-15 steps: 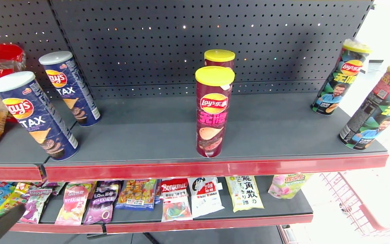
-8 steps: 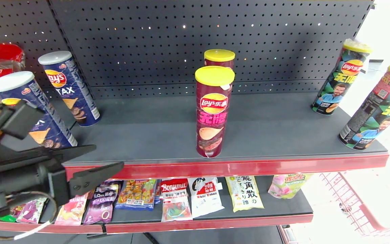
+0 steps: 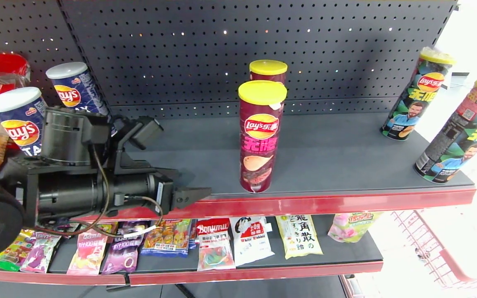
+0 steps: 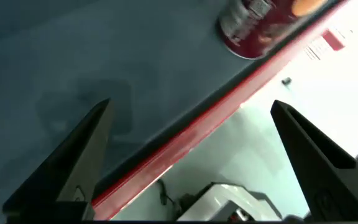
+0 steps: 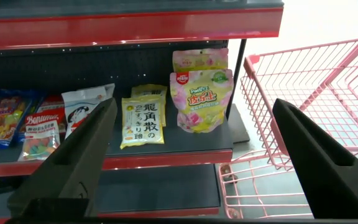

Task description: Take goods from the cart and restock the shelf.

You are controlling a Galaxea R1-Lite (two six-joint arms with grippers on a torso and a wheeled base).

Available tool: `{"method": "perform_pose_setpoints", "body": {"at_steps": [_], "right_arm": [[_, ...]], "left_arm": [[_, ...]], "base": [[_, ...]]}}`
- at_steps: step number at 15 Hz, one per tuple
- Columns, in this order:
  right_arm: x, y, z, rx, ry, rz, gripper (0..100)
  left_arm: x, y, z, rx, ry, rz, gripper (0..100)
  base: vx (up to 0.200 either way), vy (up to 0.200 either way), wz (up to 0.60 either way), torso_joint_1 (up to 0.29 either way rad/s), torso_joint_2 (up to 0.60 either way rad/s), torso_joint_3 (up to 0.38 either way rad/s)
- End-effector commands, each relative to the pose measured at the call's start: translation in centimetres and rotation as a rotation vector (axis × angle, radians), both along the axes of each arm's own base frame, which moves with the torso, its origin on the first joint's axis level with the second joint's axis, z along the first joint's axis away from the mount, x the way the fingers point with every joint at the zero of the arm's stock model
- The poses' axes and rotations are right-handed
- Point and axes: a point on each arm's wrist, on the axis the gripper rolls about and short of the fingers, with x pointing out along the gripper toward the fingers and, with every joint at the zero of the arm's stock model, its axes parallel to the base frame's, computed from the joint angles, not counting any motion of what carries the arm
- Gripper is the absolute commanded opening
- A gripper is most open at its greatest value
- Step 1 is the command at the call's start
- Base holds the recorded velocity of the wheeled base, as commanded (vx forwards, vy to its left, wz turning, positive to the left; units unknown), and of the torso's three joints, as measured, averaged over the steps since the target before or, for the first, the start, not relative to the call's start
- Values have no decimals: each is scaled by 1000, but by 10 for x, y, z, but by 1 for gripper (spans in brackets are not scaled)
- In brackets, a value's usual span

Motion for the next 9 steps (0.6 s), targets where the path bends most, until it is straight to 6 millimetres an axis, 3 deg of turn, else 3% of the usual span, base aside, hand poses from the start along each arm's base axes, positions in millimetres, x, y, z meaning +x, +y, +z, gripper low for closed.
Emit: {"method": "perform_pose_setpoints", "body": {"at_steps": [1, 9], "right_arm": [[0, 0, 0, 0, 0, 0, 100], [0, 0, 0, 0, 0, 0, 100]], "left_arm": [[10, -14, -13, 24, 39, -23, 100], [47, -32, -19, 70, -5, -28, 100]], "base": [[0, 0, 0, 0, 0, 0], [0, 0, 0, 0, 0, 0]]}}
